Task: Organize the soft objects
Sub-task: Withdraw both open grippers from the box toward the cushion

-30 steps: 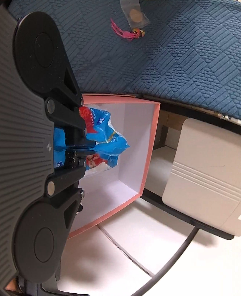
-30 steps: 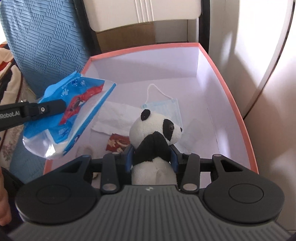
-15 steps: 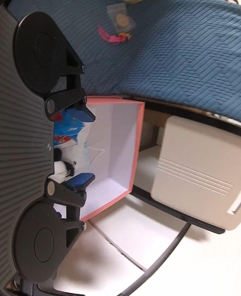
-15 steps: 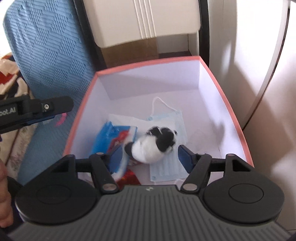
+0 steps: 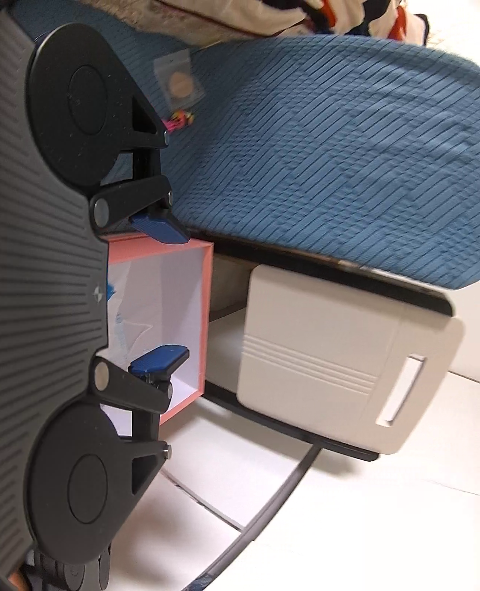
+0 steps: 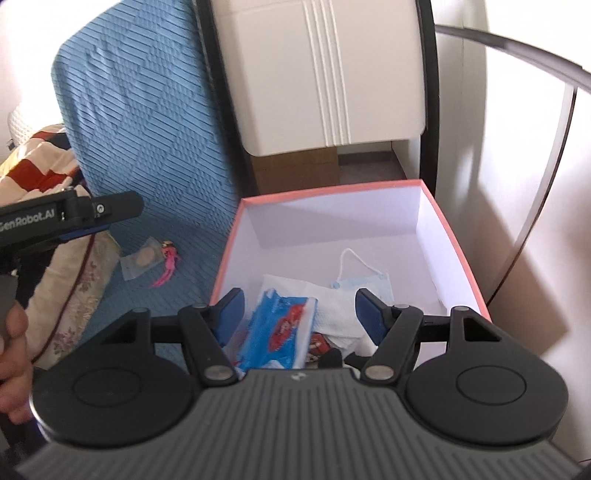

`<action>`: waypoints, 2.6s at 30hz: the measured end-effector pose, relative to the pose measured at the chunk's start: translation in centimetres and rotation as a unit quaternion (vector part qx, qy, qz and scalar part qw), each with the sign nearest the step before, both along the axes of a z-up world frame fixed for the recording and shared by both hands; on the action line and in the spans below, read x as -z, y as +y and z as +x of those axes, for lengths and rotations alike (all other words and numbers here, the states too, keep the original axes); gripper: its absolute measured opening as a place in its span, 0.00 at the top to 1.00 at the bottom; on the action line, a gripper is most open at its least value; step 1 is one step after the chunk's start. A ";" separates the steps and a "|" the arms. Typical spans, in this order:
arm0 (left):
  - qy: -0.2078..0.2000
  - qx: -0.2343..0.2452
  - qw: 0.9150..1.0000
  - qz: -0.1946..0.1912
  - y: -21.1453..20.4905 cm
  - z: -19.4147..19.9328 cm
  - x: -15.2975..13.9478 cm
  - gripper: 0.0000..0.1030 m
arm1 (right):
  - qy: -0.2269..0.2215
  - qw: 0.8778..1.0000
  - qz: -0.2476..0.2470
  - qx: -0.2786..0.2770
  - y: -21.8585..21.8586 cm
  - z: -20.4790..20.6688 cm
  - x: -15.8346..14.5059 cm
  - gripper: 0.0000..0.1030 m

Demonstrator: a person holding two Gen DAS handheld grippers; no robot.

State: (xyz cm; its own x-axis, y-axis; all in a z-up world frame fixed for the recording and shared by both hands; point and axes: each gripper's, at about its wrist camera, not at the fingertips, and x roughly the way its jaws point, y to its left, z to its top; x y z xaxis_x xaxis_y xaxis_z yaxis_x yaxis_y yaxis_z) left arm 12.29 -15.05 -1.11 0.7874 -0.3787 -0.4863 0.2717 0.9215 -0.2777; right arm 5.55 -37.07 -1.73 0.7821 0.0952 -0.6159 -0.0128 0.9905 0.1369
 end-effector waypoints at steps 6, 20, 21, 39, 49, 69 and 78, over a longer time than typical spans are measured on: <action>-0.041 -0.009 0.999 0.003 3.0 -1.2 -1.3 0.36 | -0.024 0.999 -0.010 -0.020 2.5 -1.0 -1.5 0.33; -0.055 -0.065 0.996 0.011 10.2 -2.2 1.1 0.36 | -0.043 0.997 -0.042 -0.054 7.8 -1.7 0.0 0.33; -0.051 -0.068 0.996 0.010 10.8 -2.2 1.6 0.36 | -0.044 0.996 -0.044 -0.057 8.2 -1.7 0.2 0.33; -0.003 -0.103 0.994 0.041 16.1 -3.4 8.4 0.36 | -0.034 0.989 -0.056 -0.129 15.6 -1.1 6.6 0.33; 0.012 -0.100 0.995 0.021 18.2 -3.6 10.4 0.36 | -0.025 0.990 -0.050 -0.126 16.8 -0.6 8.5 0.33; 0.017 -0.084 0.996 -0.004 18.3 -2.4 13.6 0.37 | -0.007 0.991 -0.037 -0.130 19.3 0.6 11.3 0.33; 0.024 -0.096 0.995 0.029 17.7 -0.5 15.4 0.37 | -0.022 0.990 -0.043 -0.133 19.8 1.9 12.0 0.33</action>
State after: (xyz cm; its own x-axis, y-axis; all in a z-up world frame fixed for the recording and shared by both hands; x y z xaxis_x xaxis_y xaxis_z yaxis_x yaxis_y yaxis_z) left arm 11.80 2.68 -16.49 0.8178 -0.1941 -0.5418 0.0774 0.9699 -0.2308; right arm 7.50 -17.23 -13.73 0.7625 0.2507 -0.5964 -0.2796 0.9590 0.0456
